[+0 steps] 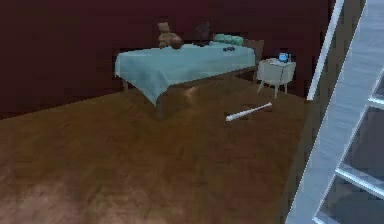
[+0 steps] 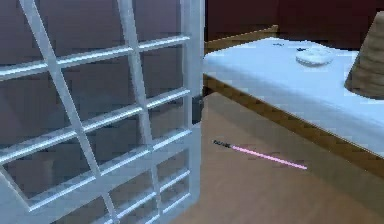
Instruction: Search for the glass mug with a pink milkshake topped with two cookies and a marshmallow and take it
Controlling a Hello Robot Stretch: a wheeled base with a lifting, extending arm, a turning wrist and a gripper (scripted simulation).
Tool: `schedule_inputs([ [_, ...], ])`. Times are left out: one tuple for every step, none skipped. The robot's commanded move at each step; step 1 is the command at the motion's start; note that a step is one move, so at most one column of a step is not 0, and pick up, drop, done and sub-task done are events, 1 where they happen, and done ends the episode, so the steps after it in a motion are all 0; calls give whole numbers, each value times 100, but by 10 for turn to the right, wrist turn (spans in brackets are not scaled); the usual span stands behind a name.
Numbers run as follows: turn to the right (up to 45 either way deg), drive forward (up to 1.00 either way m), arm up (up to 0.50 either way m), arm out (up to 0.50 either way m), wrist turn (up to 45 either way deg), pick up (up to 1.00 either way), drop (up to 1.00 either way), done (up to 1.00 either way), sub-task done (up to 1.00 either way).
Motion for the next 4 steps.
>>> schedule_inputs([
  [0,50,0,0,0,0,0,0,0],
  [60,0,0,0,0,0,0,0,0],
  [0,30,0,0,0,0,0,0,0],
  [420,0,0,0,0,0,0,0,0],
])
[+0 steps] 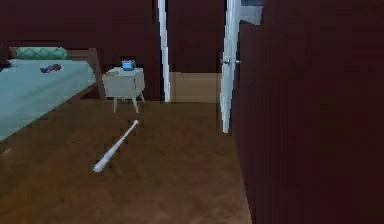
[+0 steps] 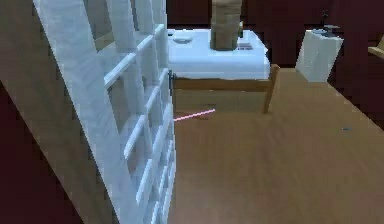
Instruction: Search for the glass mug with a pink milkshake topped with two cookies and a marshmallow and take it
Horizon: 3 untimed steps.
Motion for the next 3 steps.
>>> schedule_inputs([
  [0,100,0,0,0,0,0,0,0],
  [0,100,0,0,0,0,0,0,0],
  [30,0,0,0,0,0,0,0,0],
])
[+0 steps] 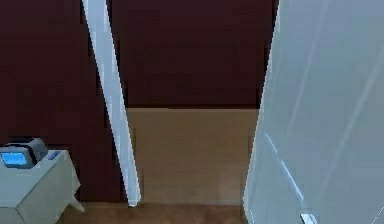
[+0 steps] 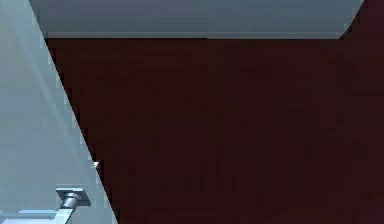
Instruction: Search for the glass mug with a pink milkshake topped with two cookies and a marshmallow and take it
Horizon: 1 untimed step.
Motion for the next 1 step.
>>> schedule_inputs([
  [-30,0,0,0,0,0,0,0,0],
])
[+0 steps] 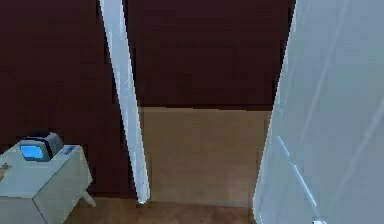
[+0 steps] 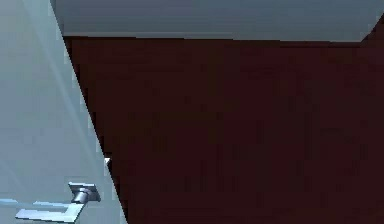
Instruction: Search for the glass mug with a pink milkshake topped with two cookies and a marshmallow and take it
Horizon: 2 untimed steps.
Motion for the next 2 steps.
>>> schedule_inputs([
  [0,60,0,0,0,0,0,0,0],
  [60,0,0,0,0,0,0,0,0],
])
